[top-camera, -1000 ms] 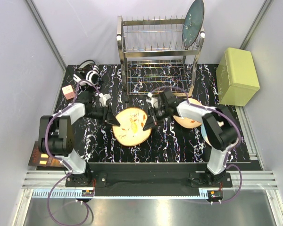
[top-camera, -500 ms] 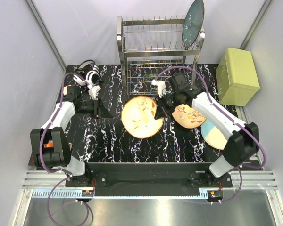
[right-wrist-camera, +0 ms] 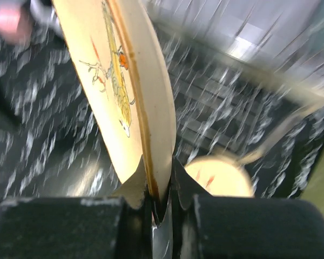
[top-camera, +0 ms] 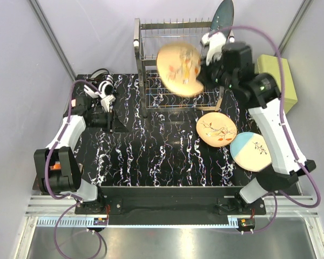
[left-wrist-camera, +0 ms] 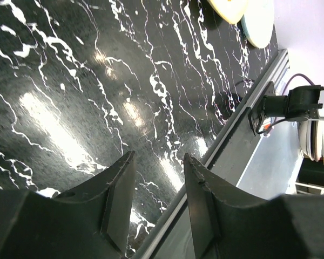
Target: Load the plates into the dish rack
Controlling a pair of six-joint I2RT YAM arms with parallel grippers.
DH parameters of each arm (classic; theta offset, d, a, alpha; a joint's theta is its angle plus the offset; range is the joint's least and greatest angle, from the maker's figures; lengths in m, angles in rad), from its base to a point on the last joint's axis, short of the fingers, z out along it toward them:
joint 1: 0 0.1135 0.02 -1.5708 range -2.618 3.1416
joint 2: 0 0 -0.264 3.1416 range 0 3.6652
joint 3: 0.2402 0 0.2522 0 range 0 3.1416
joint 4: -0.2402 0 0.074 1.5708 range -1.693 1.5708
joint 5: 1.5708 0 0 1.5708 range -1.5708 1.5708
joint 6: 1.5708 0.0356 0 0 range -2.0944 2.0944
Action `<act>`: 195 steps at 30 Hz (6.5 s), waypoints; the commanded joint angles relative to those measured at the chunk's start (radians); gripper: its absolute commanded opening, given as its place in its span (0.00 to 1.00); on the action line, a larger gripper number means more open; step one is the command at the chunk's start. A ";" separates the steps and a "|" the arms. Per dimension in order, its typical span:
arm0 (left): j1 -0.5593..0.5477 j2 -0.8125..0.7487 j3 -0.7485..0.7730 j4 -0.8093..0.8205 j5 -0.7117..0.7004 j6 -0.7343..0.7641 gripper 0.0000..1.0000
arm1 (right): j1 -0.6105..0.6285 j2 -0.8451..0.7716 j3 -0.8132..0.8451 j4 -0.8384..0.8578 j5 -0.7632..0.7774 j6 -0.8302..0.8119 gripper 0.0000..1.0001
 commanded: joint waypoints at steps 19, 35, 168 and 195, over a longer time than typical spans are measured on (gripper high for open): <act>0.002 0.037 -0.011 0.129 -0.011 -0.038 0.45 | 0.017 0.397 0.623 0.875 0.909 -0.269 0.00; 0.002 0.045 0.018 0.210 0.009 -0.145 0.45 | 0.000 0.457 0.551 0.810 0.914 -0.217 0.00; -0.884 0.719 0.386 0.888 -0.809 -1.216 0.52 | -0.406 -0.544 -0.920 0.052 0.050 0.113 1.00; -0.621 0.399 -0.211 1.023 -0.390 -1.196 0.00 | -0.412 -0.384 -0.956 0.151 -0.413 0.102 1.00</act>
